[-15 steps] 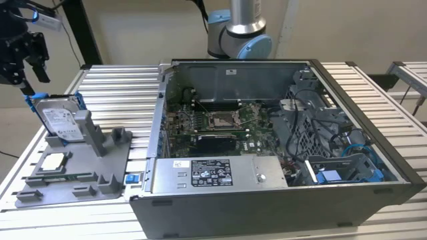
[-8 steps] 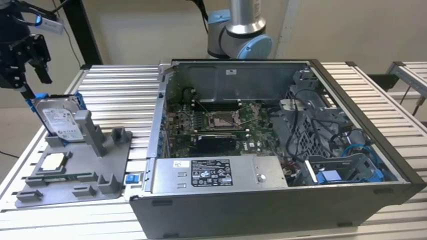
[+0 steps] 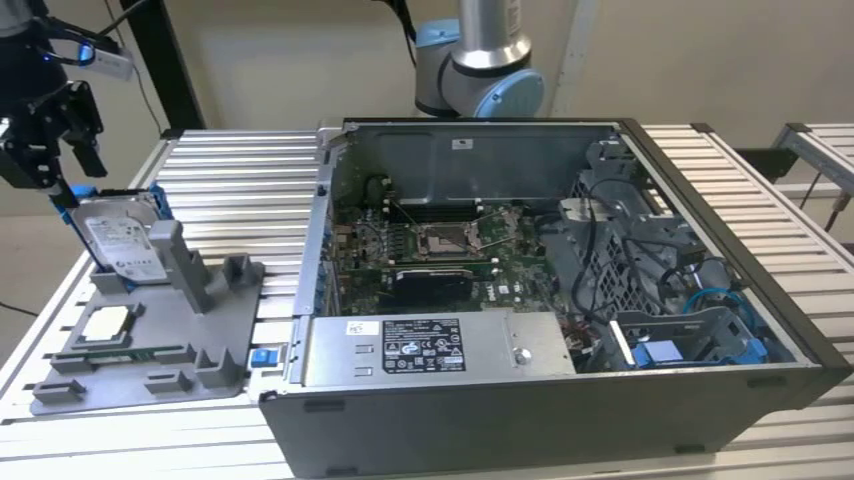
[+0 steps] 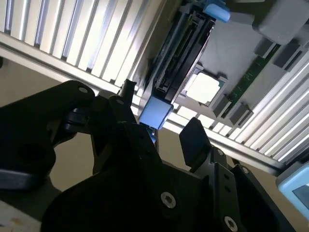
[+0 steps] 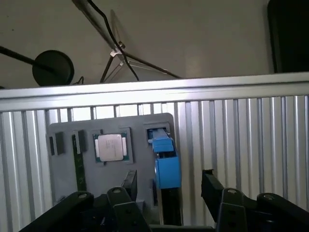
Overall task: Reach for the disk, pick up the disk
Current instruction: 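Pick up the disk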
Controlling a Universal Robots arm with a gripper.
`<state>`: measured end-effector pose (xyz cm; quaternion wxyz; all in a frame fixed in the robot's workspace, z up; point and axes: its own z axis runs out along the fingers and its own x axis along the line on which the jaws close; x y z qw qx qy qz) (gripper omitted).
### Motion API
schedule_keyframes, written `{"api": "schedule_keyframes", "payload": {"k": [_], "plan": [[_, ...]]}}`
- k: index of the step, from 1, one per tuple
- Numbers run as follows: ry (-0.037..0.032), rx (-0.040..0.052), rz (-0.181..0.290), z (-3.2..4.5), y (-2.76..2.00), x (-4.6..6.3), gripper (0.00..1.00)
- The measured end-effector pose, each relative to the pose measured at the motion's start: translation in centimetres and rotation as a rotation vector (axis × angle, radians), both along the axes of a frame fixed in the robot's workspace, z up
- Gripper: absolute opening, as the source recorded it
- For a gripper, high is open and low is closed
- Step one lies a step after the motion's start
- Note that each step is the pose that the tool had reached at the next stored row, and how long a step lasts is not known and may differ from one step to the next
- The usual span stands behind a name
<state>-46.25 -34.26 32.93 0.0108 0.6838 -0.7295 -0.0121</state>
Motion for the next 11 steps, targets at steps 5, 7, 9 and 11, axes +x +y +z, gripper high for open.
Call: {"api": "schedule_keyframes", "payload": {"k": [5, 7, 9, 11], "plan": [[0.0001, 0.0, 0.012, -0.67, -0.1, 0.0, 1.0], [0.0001, 0.0, 0.015, -0.98, -0.14, -0.1, 1.0], [0.0, 0.0, 0.018, -1.26, -0.18, -0.1, 1.0], [0.0, 0.0, 0.022, -1.54, -0.23, -0.1, 1.0]]}}
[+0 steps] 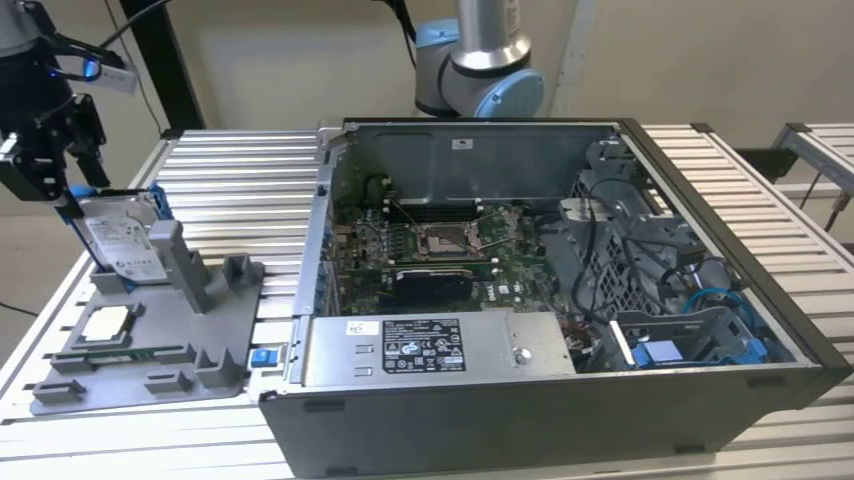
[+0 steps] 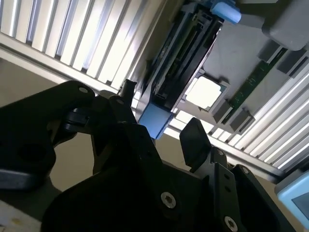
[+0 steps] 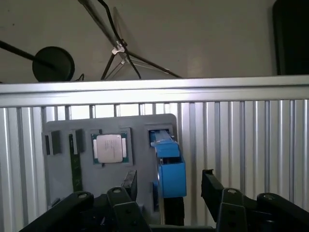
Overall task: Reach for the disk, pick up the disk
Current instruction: 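Pick up the disk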
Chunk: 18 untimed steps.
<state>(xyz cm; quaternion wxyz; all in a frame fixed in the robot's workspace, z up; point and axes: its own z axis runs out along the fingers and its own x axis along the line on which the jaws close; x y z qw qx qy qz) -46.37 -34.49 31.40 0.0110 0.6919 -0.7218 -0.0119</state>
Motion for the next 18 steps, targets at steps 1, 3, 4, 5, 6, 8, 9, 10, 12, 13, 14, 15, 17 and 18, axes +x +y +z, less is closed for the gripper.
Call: {"api": "schedule_keyframes", "payload": {"k": [1, 3, 4, 5, 6, 8, 9, 10, 12, 13, 14, 15, 17, 18], "plan": [[0.0, 0.0, 0.003, -0.14, -0.03, 0.0, 1.0], [0.0001, 0.0, 0.007, -0.4, -0.06, 0.0, 1.0], [0.0, 0.0, 0.008, -0.57, -0.06, 0.0, 1.0], [0.0, 0.0, 0.009, -0.74, -0.06, 0.0, 1.0], [0.0, 0.0, 0.01, -0.92, -0.06, 0.0, 1.0], [-0.0001, 0.0, 0.012, -1.28, -0.06, 0.0, 1.0], [-0.0001, 0.0, 0.014, -1.47, -0.06, 0.0, 1.0], [0.0, 0.0, 0.015, -1.65, -0.07, 0.0, 1.0], [-0.0001, 0.0, 0.016, -2.01, -0.07, 0.0, 1.0], [0.0, 0.0, 0.017, -2.19, -0.07, 0.0, 1.0], [-0.0001, 0.0, 0.018, -2.37, -0.07, 0.0, 1.0], [-0.0001, 0.0, 0.019, -2.56, -0.07, 0.0, 1.0], [0.0001, 0.0, 0.02, -2.91, -0.06, 0.0, 1.0], [0.0, 0.0, 0.021, -3.08, -0.06, 0.0, 1.0]]}}
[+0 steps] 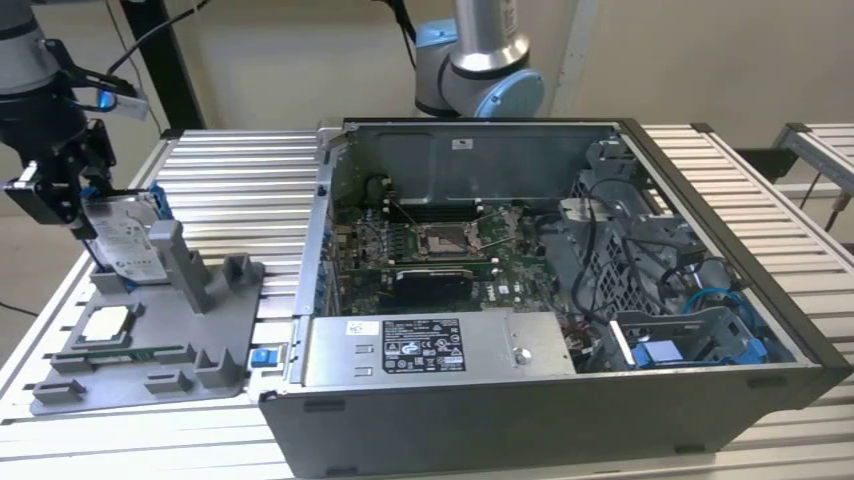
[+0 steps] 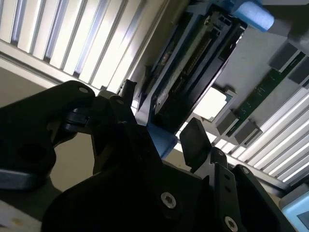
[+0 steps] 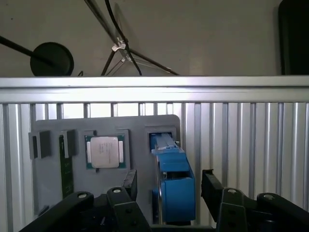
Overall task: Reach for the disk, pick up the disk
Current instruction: 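Pick up the disk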
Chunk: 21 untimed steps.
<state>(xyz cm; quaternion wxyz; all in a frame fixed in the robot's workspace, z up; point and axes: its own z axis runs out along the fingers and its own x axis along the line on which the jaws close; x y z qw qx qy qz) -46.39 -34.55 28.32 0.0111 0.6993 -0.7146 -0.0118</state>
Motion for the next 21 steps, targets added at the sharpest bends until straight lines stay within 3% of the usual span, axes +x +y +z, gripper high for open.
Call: {"api": "schedule_keyframes", "payload": {"k": [13, 21], "plan": [[-0.0004, 0.0004, 0.006, -2.03, 0.0, 0.0, 1.0], [0.0007, 0.0068, 0.006, -2.52, -0.01, 0.0, 1.0]]}}
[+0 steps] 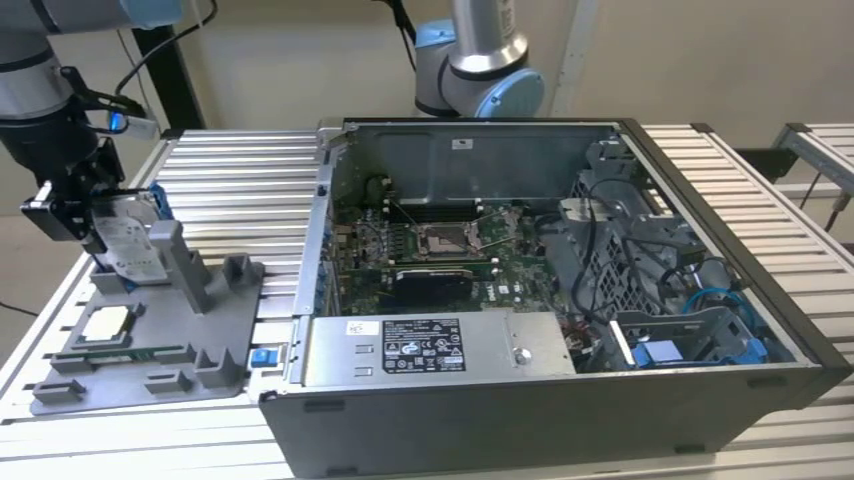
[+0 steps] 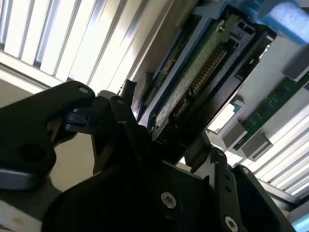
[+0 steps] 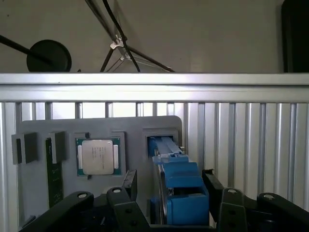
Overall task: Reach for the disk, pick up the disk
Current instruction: 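Pick up the disk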
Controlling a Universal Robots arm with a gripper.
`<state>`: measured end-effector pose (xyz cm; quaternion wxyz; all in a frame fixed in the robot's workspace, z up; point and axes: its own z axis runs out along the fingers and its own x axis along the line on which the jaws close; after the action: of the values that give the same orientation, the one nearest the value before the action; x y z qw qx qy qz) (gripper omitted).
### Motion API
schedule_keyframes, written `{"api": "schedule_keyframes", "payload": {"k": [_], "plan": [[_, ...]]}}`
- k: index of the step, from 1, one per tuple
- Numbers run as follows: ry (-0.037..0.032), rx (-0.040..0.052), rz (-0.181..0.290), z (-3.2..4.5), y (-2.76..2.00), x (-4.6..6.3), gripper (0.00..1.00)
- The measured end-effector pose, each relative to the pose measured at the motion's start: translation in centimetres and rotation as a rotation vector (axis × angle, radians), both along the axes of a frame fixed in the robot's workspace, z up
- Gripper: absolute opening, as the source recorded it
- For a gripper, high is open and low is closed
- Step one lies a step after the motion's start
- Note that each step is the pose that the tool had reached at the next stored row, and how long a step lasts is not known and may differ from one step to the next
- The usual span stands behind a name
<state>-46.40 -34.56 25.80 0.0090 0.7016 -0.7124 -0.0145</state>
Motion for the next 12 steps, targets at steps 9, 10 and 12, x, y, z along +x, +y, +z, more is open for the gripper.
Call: {"api": "schedule_keyframes", "payload": {"k": [9, 10, 12], "plan": [[-0.001, 0.0018, 0.0, 0.48, 0.01, 0.01, 1.0], [-0.0014, 0.002, 0.0, 0.46, 0.01, 0.01, 1.0], [-0.0016, 0.002, 0.0, 0.46, 0.01, 0.01, 1.0]]}}
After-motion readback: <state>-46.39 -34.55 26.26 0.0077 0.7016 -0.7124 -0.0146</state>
